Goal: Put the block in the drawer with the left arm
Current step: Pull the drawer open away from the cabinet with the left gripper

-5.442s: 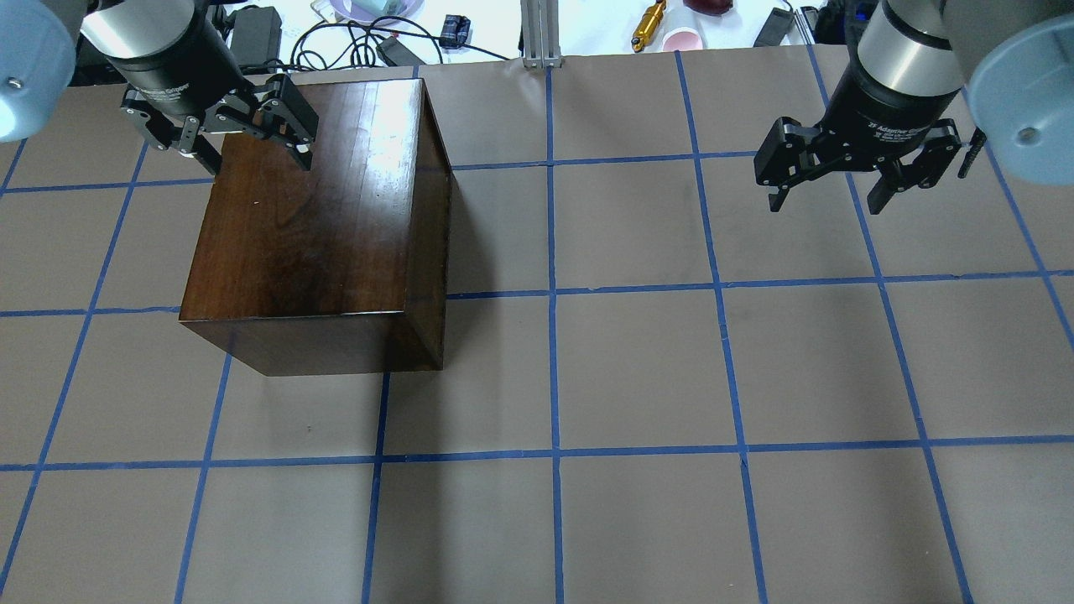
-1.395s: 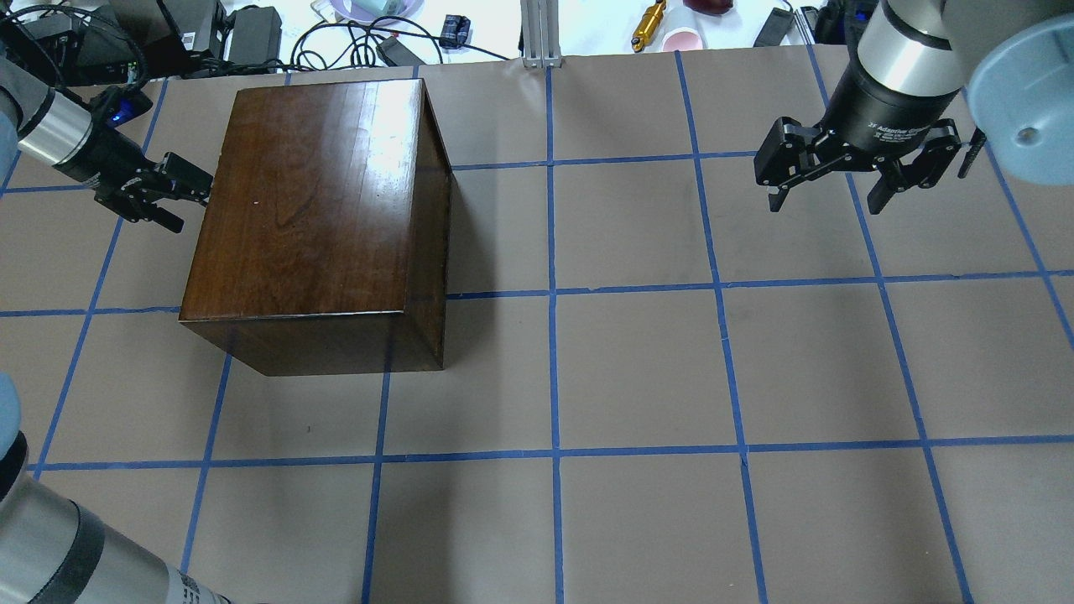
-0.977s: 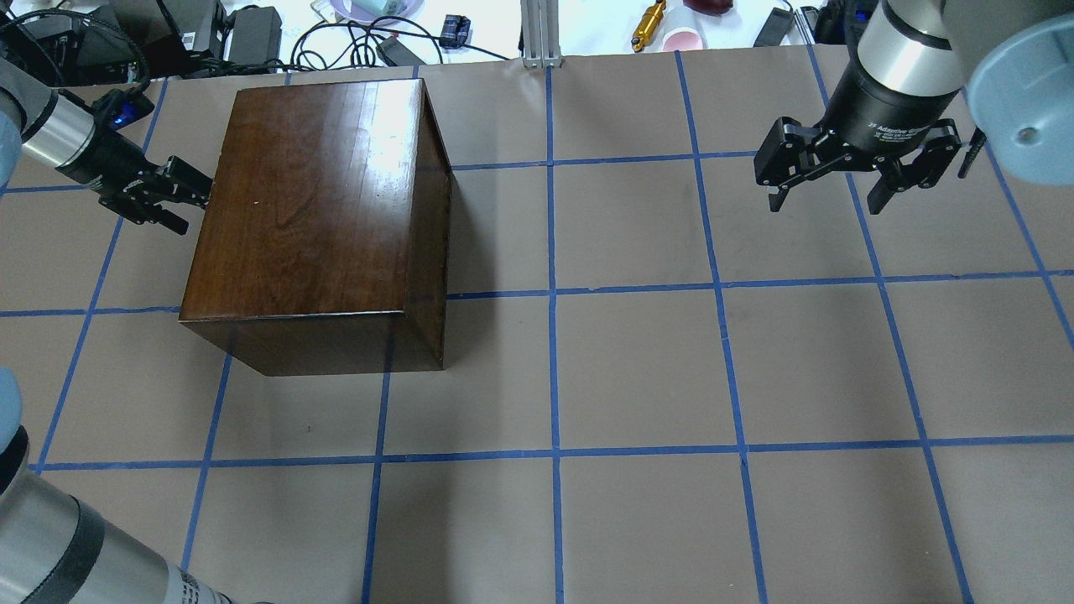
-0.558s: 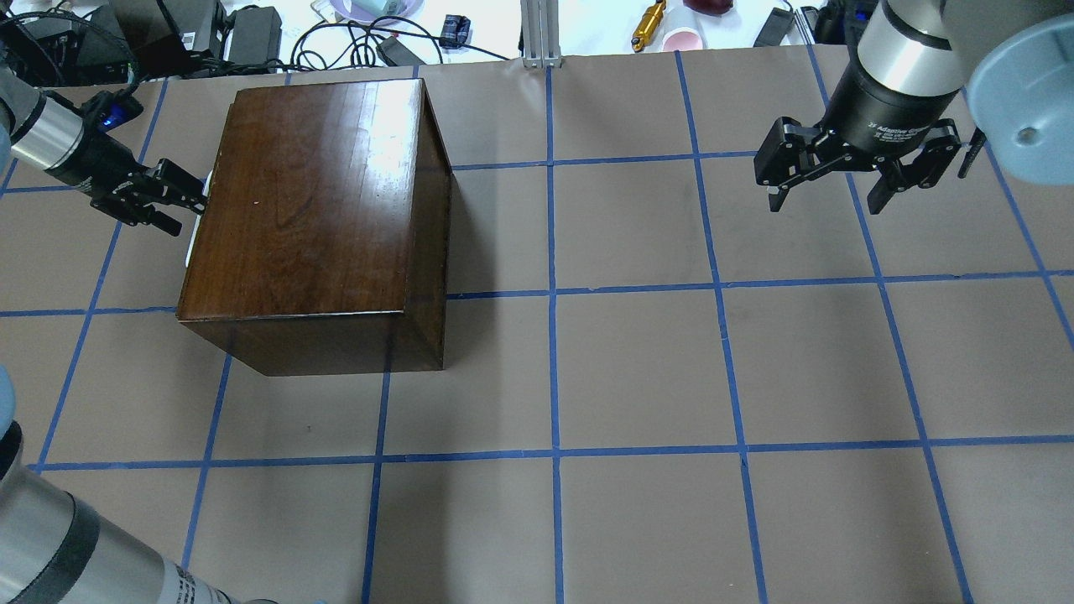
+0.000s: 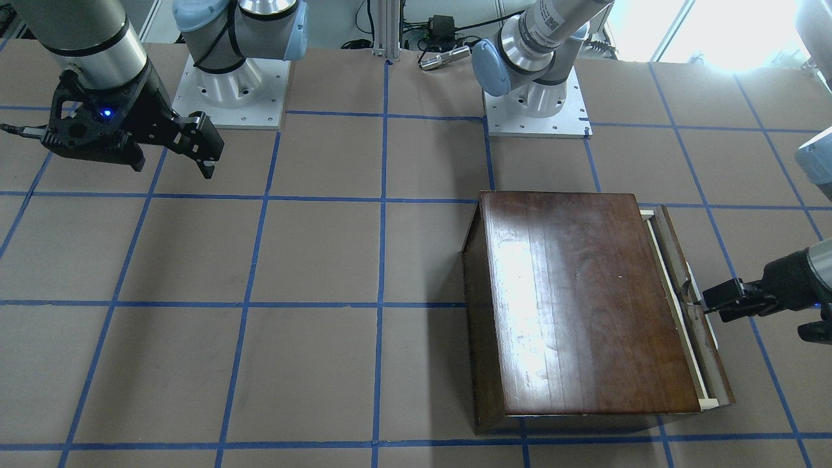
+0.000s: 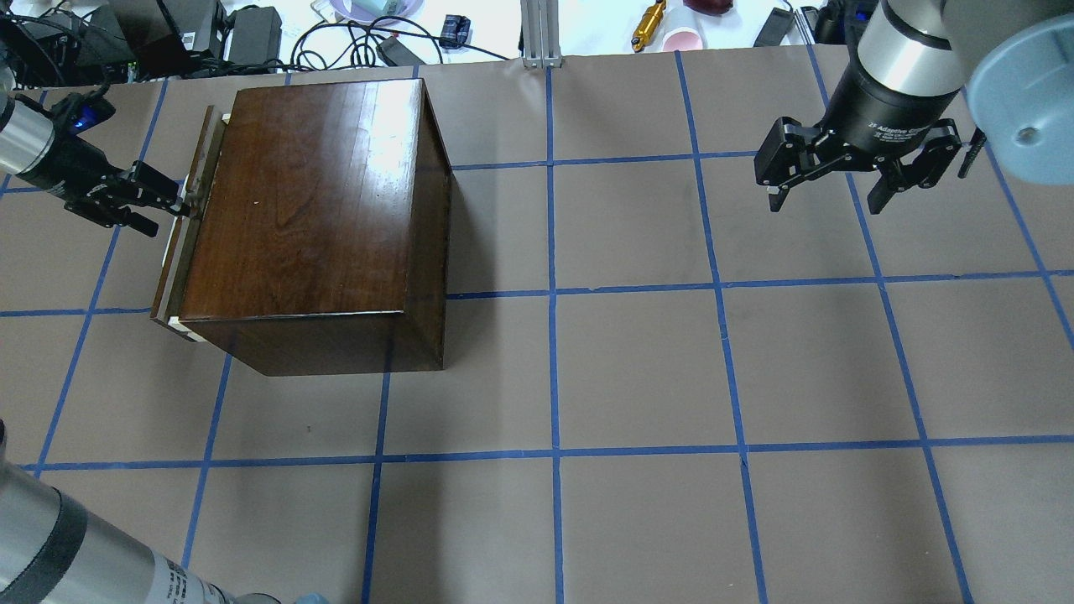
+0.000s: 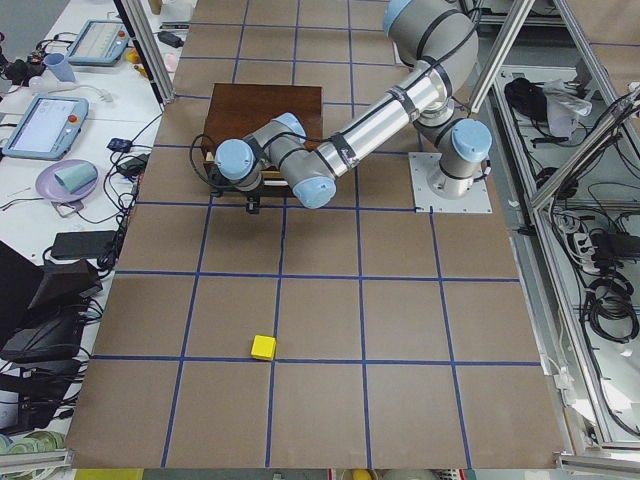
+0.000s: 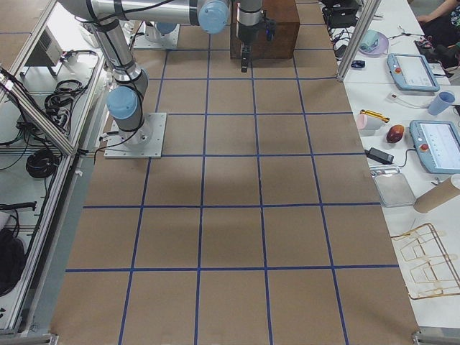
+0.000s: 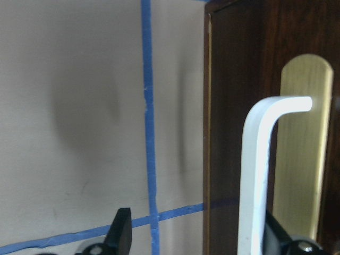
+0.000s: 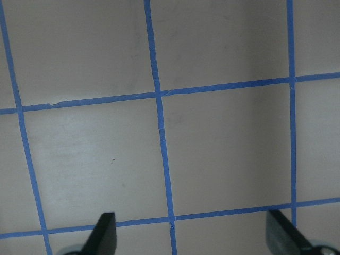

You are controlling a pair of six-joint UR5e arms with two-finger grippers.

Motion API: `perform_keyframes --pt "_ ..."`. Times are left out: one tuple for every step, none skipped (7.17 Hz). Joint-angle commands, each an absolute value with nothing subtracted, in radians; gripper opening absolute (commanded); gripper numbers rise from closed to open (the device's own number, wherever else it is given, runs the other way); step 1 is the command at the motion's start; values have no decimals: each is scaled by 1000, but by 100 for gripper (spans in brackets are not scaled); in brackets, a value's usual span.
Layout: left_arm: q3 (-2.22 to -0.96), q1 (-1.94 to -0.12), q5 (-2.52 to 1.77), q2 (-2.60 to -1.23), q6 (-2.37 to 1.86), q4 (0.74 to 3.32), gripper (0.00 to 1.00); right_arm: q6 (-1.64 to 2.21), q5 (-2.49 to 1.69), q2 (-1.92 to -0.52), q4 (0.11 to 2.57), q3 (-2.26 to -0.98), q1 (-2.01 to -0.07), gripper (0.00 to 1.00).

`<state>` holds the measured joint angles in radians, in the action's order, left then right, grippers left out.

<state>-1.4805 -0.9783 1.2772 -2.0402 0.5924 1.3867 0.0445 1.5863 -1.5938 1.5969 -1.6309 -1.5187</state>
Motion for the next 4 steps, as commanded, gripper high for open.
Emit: perform_keyframes --pt "-1480 -957 1299 -2040 595 1367 82 44 1586 -1594 1597 -1631 -1519 100" --pt "-1479 -950 1301 -2040 598 1367 82 44 1586 -1594 1597 -1631 -1519 100" --pt "-1479 -948 1301 -2040 598 1361 82 44 1586 -1594 1597 -1631 -1519 100" --pt "-1473 -946 1302 -2040 598 1355 82 44 1586 -1594 1597 -1631 -1519 100"
